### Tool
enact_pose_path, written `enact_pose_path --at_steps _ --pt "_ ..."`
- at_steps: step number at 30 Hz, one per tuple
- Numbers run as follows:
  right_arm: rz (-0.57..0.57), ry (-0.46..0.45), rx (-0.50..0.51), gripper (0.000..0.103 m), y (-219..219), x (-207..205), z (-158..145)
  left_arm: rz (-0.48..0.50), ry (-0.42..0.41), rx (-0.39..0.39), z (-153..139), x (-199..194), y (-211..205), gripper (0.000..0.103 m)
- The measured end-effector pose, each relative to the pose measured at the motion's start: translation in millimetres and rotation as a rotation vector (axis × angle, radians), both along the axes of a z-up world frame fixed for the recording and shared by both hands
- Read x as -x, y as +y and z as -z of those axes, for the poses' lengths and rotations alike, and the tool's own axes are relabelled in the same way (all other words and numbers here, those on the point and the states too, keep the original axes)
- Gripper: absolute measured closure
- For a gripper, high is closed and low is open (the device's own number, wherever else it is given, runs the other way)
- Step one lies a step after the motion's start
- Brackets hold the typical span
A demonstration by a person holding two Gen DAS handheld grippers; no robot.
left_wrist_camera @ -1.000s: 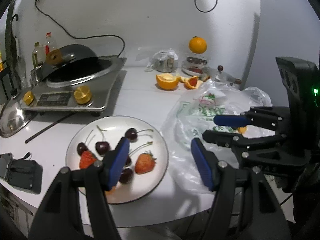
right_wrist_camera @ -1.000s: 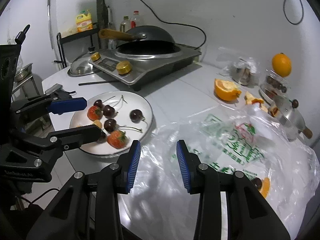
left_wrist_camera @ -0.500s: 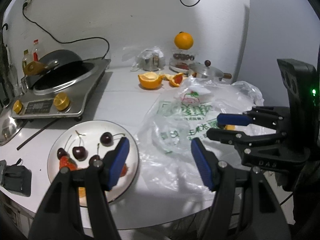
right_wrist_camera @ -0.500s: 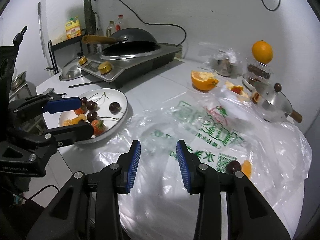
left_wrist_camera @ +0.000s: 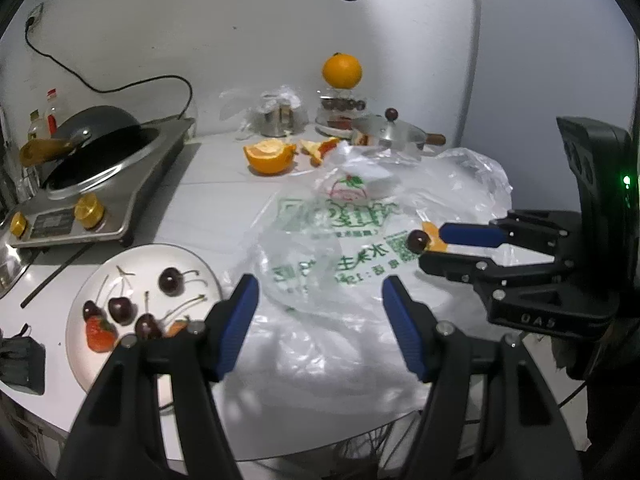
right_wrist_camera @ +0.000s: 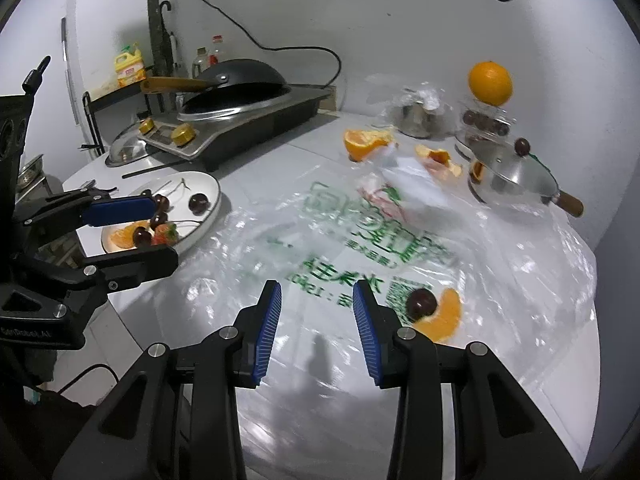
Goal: Organize fruits
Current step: 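Grasp an orange segment with the right gripper and lift it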
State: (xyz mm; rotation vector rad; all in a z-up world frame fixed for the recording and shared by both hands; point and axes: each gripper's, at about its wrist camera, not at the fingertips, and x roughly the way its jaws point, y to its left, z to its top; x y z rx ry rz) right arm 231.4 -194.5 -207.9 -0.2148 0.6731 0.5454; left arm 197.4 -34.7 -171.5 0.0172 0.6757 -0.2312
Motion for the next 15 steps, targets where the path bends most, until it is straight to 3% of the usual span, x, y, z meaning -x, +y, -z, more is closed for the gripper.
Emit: enact_pose_path --at_steps 15 --pt "0.071 0.035 0.001 0.063 -41.9 -15.5 15.5 0.045 0.04 -0.016 11.9 -19.8 -35.1 0.037"
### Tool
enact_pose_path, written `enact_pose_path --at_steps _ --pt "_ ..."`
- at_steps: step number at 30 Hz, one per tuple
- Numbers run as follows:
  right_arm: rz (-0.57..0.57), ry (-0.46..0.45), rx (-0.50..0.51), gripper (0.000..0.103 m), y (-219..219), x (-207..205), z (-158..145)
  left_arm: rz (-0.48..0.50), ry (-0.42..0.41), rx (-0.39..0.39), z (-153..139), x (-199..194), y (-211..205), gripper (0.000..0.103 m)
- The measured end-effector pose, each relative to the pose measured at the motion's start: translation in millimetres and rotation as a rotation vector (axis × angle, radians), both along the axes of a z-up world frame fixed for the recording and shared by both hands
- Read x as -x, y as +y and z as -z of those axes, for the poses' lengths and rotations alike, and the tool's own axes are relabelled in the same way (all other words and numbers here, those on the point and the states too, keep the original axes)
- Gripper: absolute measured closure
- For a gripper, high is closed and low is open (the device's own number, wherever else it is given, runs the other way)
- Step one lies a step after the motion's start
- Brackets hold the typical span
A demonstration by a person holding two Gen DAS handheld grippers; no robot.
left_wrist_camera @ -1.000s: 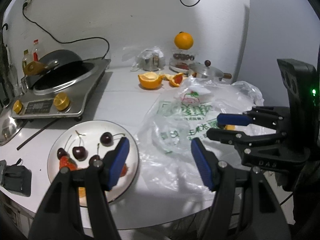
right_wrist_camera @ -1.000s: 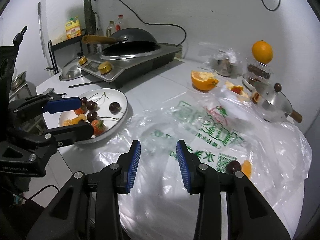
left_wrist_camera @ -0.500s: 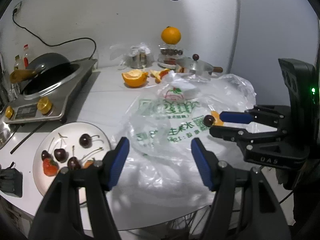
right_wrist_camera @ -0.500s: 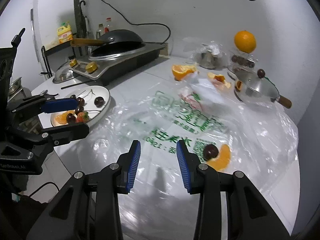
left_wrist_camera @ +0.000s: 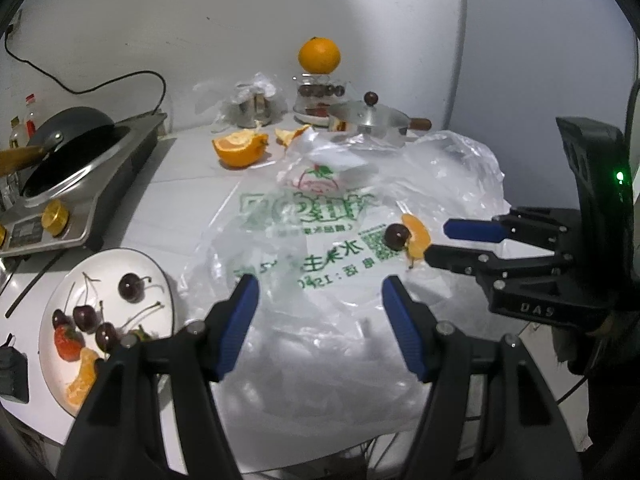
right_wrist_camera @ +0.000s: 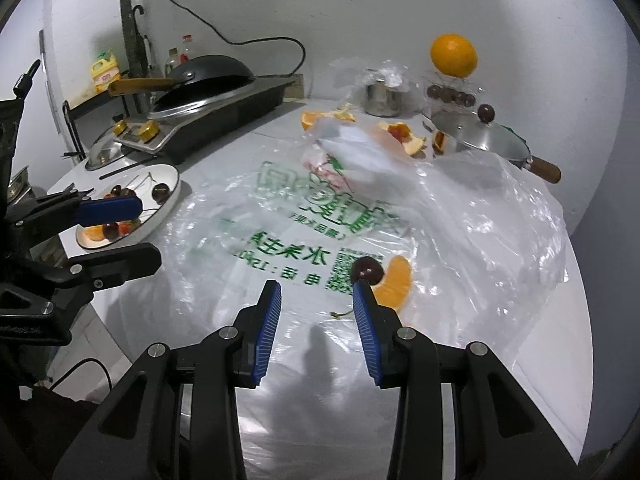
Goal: Organize fruits
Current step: 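Grasp an orange segment with the right gripper and lift it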
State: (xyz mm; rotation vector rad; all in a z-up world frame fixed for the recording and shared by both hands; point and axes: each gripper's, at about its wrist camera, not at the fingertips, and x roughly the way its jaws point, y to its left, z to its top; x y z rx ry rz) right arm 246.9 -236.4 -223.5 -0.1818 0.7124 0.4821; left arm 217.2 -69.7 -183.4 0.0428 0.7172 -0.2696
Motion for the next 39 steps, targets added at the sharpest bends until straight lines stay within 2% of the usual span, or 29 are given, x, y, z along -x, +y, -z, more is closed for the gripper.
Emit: enact_pose_path --at_steps 18,22,26,39 --pt "0.049 0.062 0.018 0.063 -17.8 -34.0 27.1 0.02 0.053 -0.01 18.4 -28.7 -10.1 0.037" --pt "0.059 0.074 0.017 0.053 -20.1 -41.9 30.8 0.023 0.063 -0.009 22.6 -35.4 -10.7 0.037" --pt "0.062 0.08 0.017 0.053 -20.3 -47.0 33.3 0.024 0.063 -0.03 25.6 -40.8 -12.7 0.037" --pt "0.054 0.089 0.063 0.053 -12.8 -57.4 44.3 0.03 0.073 -0.021 29.2 -46.2 -11.7 0.037"
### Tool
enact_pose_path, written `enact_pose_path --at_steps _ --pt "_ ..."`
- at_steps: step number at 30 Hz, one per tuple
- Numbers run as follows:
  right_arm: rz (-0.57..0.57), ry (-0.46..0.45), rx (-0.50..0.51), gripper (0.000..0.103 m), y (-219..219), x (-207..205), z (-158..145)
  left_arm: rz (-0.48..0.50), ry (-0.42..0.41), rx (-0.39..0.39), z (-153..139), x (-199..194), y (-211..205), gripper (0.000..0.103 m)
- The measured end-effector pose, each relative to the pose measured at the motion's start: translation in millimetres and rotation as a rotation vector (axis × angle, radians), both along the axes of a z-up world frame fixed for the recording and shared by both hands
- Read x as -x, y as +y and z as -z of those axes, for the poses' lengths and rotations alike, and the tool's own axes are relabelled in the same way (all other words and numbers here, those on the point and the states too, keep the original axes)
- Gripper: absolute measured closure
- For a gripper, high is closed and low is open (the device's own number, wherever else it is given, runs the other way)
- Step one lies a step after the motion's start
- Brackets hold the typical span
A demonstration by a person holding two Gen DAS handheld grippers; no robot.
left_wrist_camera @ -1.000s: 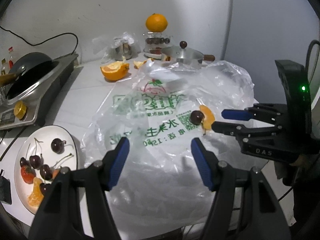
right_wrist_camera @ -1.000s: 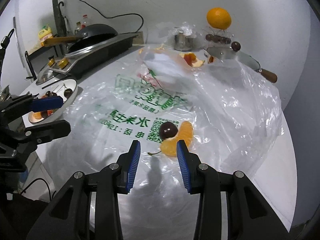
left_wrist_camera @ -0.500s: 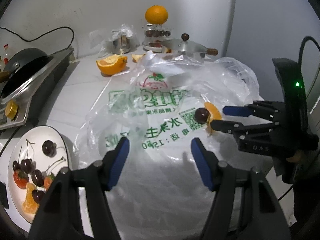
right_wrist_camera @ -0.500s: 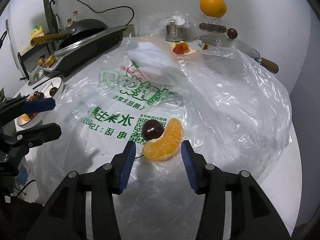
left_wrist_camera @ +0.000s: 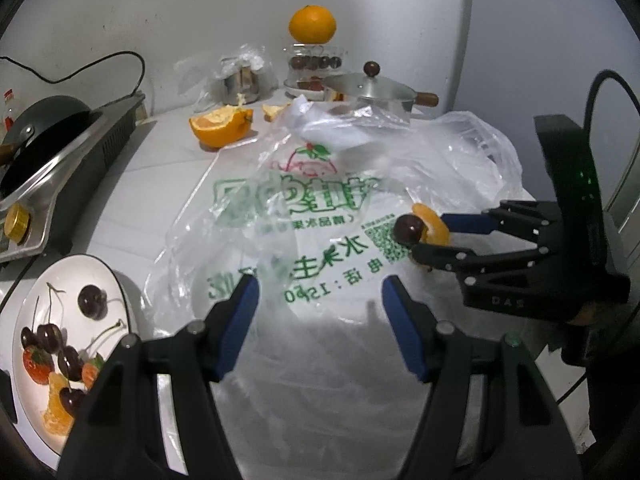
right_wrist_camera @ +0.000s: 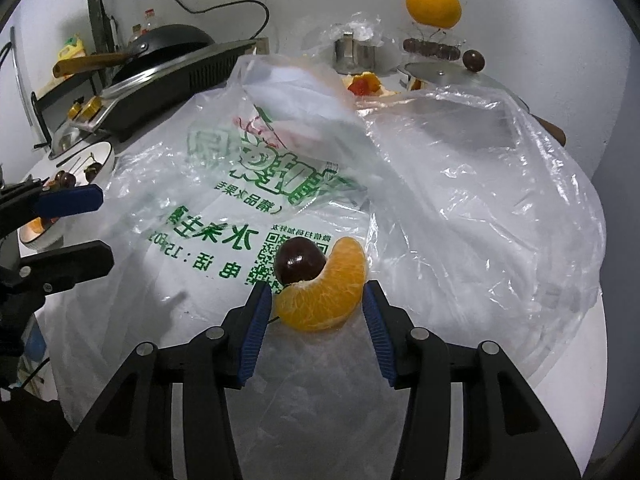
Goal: Organize fruits
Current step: 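Grasp an orange segment with the right gripper and lift it, then grasp a dark cherry with the left gripper while the right holds the orange segment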
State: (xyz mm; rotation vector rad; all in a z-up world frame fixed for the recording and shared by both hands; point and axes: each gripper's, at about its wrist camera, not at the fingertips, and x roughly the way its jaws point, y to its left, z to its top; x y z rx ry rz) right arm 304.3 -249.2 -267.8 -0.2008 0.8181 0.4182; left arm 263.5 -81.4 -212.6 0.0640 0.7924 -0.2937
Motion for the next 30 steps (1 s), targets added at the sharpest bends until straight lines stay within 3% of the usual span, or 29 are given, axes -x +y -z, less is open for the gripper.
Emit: enact_pose_path --at_steps 11,30 --pt "-0.009 -0.009 -0.001 0.063 -0.7 4.4 -2.0 0.002 -0.003 -0.005 -0.3 0.2 -2.1 0.037" --pt "-0.013 -0.075 -0.082 0.064 -27.5 24.0 -30.8 0.044 -0.001 -0.039 -0.8 -6.9 -33.2 0.037"
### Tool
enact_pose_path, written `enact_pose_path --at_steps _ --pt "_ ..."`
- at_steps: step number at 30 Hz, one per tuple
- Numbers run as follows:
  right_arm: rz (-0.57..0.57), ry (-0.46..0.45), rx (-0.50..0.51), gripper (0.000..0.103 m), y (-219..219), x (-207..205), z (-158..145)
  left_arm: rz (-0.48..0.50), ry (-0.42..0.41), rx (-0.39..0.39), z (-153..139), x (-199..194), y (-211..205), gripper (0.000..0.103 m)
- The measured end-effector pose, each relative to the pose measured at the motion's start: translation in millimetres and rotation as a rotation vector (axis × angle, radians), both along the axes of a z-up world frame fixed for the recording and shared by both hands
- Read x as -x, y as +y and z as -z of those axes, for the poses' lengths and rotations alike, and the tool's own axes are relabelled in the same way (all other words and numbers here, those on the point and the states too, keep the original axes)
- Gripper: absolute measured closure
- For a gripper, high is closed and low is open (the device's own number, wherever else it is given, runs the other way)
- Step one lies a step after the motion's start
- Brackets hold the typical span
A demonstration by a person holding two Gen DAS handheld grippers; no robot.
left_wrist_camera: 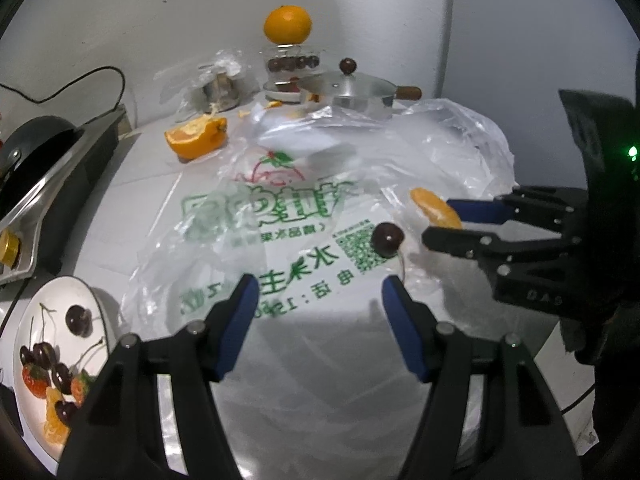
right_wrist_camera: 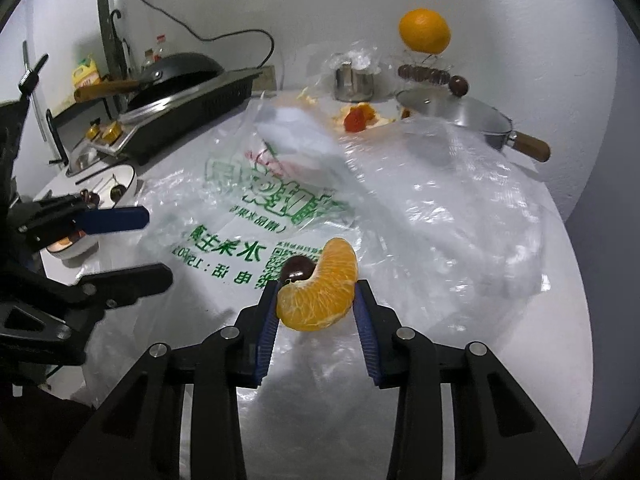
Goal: Organize fruits
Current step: 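Grasp a dark cherry with the left gripper while the right holds the orange segment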
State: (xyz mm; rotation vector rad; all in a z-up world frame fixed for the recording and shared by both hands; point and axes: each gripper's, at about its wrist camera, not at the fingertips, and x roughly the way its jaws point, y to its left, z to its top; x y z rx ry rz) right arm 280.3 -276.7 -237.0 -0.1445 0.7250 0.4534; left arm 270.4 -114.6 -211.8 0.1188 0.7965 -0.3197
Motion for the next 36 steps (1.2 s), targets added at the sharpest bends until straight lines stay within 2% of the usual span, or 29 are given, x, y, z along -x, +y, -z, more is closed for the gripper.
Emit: enact_pose_path --at_steps 16,22,24,25,27,31,34,36 --pt "0.036 -0.014 -0.066 0.064 -39.9 -12.4 -0.3 0.09 0.024 -0.037 17.1 -39.1 -58.4 0.038" --pt "0.027 -0.013 -0.085 0.064 -42.6 -14.6 0.1 0.096 0.062 -0.052 29.7 -54.2 -69.4 0.039" --pt "0.027 -0.012 -0.09 0.064 -43.7 -15.2 0.3 0.097 0.071 -0.054 32.3 -57.6 -71.1 0.049" --pt "0.027 -0.012 -0.091 0.064 -43.9 -15.9 0.6 0.099 0.076 -0.055 33.8 -59.2 -72.0 0.05" --pt "0.028 -0.009 -0.091 0.064 -44.1 -16.6 1.5 0.104 0.087 -0.056 37.1 -60.5 -72.8 0.058" --pt "0.024 -0.009 -0.089 0.064 -42.1 -16.1 1.3 0.117 0.098 -0.053 41.0 -62.2 -75.6 0.062" --pt "0.026 -0.01 -0.086 0.064 -40.6 -15.4 1.0 0.132 0.101 -0.047 42.6 -61.5 -78.3 0.072" --pt "0.026 -0.01 -0.086 0.064 -39.9 -15.3 0.5 0.138 0.102 -0.046 42.5 -61.2 -79.3 0.073"
